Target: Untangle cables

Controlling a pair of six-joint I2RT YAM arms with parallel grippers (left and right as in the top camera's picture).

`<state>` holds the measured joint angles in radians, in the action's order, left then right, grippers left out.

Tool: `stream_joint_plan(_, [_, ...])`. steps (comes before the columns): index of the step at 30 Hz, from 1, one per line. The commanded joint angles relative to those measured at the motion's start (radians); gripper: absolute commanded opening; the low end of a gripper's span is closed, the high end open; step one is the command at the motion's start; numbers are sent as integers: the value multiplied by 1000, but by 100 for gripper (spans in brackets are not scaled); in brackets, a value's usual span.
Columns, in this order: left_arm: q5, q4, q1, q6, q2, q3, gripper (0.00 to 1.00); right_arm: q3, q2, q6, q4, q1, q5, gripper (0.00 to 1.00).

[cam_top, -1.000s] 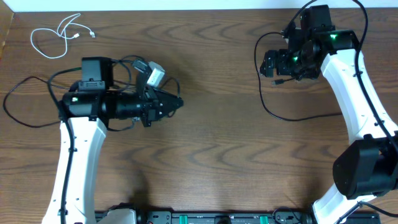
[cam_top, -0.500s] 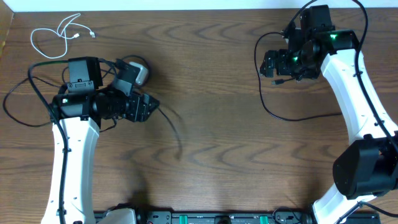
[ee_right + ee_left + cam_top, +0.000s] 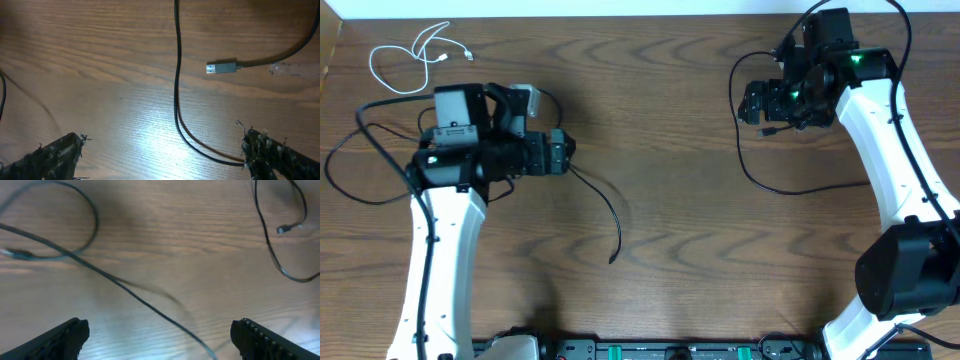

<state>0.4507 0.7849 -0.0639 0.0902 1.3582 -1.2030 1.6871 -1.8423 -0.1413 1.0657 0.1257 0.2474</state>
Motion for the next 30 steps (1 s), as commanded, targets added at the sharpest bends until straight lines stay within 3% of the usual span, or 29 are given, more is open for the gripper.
stream_joint_plan(1, [-140, 34, 27, -265, 53, 28, 96, 12, 15, -5, 2, 7, 8, 99])
stream_joint_plan(3, [-222, 49, 45, -444, 95, 33, 96, 12, 15, -5, 1, 7, 13, 99])
stream_joint_plan(6, [-139, 61, 68, -581, 157, 34, 97, 12, 15, -5, 2, 7, 23, 99])
stream_joint_plan(12, [-85, 6, 97, -609, 282, 34, 96, 12, 15, -4, 8, 7, 25, 99])
stream_joint_plan(18, [-85, -69, 99, -764, 405, 34, 91, 12, 15, -5, 5, 7, 26, 99])
stream_joint_plan(20, [-85, -68, 99, -795, 439, 34, 80, 12, 15, -4, 9, 7, 25, 99])
stream_joint_plan(23, [-89, -66, 100, -800, 481, 34, 73, 12, 15, -4, 10, 7, 25, 99])
stream_joint_plan(24, [-89, -69, 100, -799, 495, 34, 66, 12, 15, -4, 9, 7, 25, 99])
stream_joint_plan(27, [-108, -69, 100, -772, 510, 34, 8, 12, 15, -4, 8, 7, 25, 99])
stream_joint_plan(30, [-127, -63, 100, -726, 505, 31, 8, 12, 15, -4, 8, 7, 25, 99])
